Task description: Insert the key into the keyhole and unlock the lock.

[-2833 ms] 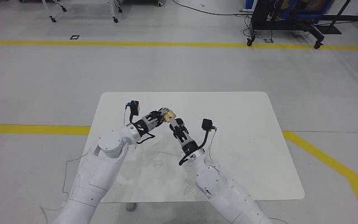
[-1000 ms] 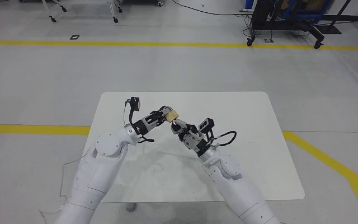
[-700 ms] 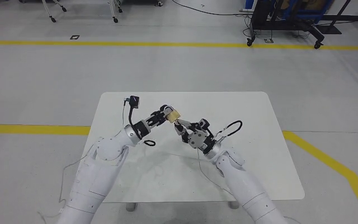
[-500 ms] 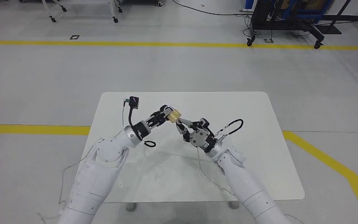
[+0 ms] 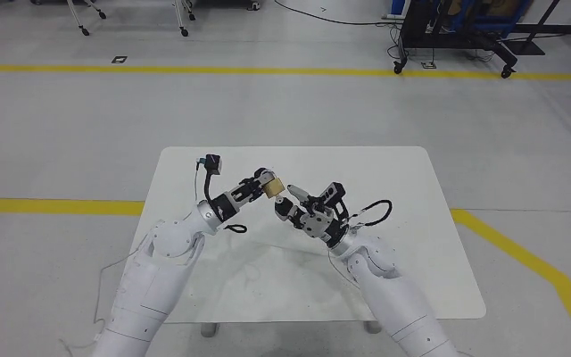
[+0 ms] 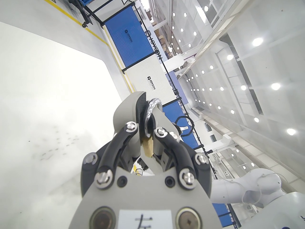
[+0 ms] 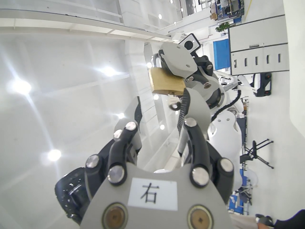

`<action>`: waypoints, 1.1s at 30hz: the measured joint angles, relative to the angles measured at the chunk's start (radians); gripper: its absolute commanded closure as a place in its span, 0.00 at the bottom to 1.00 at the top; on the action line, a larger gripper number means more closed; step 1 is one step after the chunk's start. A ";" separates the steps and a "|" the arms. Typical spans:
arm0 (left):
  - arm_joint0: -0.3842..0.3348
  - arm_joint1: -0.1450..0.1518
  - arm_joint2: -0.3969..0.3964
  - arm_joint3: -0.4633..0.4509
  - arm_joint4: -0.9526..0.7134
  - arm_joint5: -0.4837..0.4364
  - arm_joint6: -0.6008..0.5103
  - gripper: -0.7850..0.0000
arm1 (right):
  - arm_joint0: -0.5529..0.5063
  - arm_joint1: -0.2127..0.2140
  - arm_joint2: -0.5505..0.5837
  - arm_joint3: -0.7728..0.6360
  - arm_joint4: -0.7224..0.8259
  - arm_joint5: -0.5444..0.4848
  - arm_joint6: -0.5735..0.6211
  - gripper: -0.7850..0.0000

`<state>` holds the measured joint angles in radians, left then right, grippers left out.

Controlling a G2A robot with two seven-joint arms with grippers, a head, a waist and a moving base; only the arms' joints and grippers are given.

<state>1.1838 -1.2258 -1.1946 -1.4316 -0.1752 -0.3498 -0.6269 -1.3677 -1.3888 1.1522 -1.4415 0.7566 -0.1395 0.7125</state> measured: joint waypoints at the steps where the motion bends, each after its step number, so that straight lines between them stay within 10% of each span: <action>1: -0.001 0.000 0.000 0.002 -0.007 0.003 -0.002 1.00 | -0.007 0.001 0.000 -0.012 -0.029 -0.016 -0.019 0.59; 8: -0.009 0.000 -0.003 0.016 -0.022 0.042 -0.002 1.00 | -0.101 0.008 -0.020 -0.141 -0.466 -0.219 -0.313 0.65; 14: -0.013 -0.001 0.003 0.018 -0.021 0.054 -0.005 1.00 | -0.137 0.004 -0.059 -0.193 -0.682 -0.180 -0.477 0.64; 21: -0.015 -0.001 0.004 0.020 -0.022 0.058 -0.008 1.00 | -0.121 -0.006 -0.095 -0.180 -0.741 -0.126 -0.572 0.67; 26: -0.013 -0.001 0.005 0.018 -0.021 0.056 -0.012 1.00 | -0.113 -0.012 -0.112 -0.175 -0.754 -0.117 -0.618 1.00; 33: -0.014 0.000 0.004 0.019 -0.026 0.056 -0.021 1.00 | -0.101 -0.020 -0.125 -0.163 -0.719 -0.106 -0.644 1.00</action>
<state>1.1698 -1.2257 -1.1901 -1.4127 -0.2014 -0.2943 -0.6484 -1.4683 -1.4088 1.0276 -1.6043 0.0374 -0.2459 0.0681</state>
